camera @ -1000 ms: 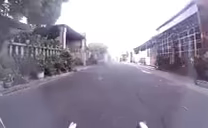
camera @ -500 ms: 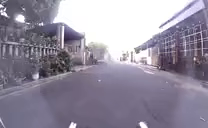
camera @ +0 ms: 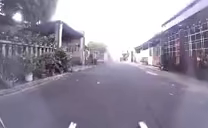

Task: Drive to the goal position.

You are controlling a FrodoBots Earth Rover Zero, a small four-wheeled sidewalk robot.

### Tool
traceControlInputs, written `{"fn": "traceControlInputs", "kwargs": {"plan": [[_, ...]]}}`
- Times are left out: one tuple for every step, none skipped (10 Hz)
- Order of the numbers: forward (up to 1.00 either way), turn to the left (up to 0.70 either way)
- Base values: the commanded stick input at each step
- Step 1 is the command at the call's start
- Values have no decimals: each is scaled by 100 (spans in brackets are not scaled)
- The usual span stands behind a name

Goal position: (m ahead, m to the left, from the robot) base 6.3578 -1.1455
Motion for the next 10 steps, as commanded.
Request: {"fn": "traceControlInputs", "kwargs": {"plan": [[70, -33], [70, -22], [70, -8], [70, 0], [70, 0], [70, 0], [70, 0], [70, 0], [70, 0], [70, 0]]}}
